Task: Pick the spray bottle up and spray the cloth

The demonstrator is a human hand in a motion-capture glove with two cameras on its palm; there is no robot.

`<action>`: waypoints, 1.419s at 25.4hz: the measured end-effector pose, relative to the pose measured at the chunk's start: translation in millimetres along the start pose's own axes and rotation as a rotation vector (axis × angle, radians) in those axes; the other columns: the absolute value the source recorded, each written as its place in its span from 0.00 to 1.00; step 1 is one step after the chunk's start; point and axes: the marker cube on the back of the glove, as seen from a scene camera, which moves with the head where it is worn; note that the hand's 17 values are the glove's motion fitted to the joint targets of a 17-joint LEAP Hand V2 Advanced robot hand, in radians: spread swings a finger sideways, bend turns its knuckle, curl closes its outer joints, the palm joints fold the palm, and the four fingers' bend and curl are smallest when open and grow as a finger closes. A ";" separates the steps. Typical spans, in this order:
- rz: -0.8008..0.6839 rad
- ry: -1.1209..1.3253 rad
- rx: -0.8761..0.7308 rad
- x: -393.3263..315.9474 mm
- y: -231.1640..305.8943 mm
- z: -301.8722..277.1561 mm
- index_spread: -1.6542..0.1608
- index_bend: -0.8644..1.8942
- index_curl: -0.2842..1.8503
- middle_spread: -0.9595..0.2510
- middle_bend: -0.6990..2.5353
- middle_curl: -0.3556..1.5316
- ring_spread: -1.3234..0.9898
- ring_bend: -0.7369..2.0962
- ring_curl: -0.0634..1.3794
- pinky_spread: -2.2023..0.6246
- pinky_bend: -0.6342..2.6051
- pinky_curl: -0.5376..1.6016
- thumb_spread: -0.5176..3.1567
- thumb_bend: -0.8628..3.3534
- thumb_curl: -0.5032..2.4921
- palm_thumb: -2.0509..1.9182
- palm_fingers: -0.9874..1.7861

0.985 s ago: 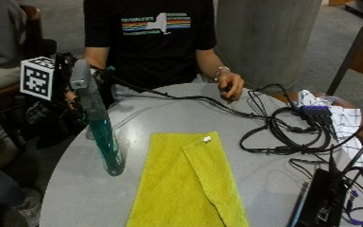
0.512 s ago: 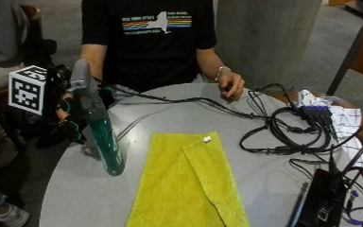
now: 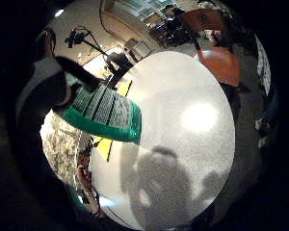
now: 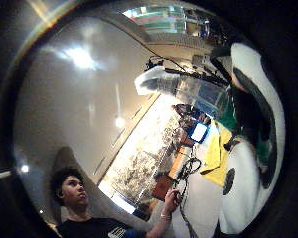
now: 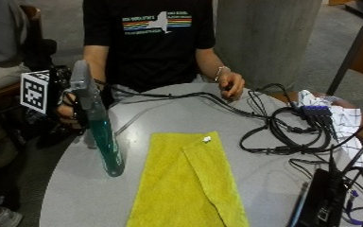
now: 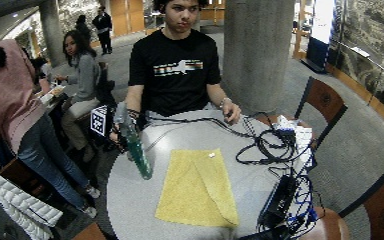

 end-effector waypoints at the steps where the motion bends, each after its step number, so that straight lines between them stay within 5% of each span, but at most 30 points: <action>1: 0.000 -0.014 0.010 -0.1 -0.2 -1.4 0.79 0.41 0.27 0.72 0.32 0.42 0.53 0.48 0.33 0.73 0.35 0.42 0.31 0.22 0.34 0.81 0.80; 10: 0.038 -0.001 -0.002 -2.2 1.5 -3.2 0.80 0.45 0.32 0.71 0.35 0.46 0.51 0.47 0.36 0.69 0.34 0.43 0.24 0.21 0.36 0.81 0.79; 20: 0.099 0.091 -0.234 -1.7 -0.9 10.1 0.77 0.38 0.33 0.80 0.32 0.44 0.58 0.32 0.29 0.85 0.33 0.43 0.36 0.19 0.33 0.73 0.50; 36: 0.073 0.176 -0.248 9.4 -45.0 49.5 0.71 0.33 0.23 0.87 0.31 0.41 0.61 0.35 0.26 0.89 0.37 0.43 0.37 0.19 0.30 0.69 0.41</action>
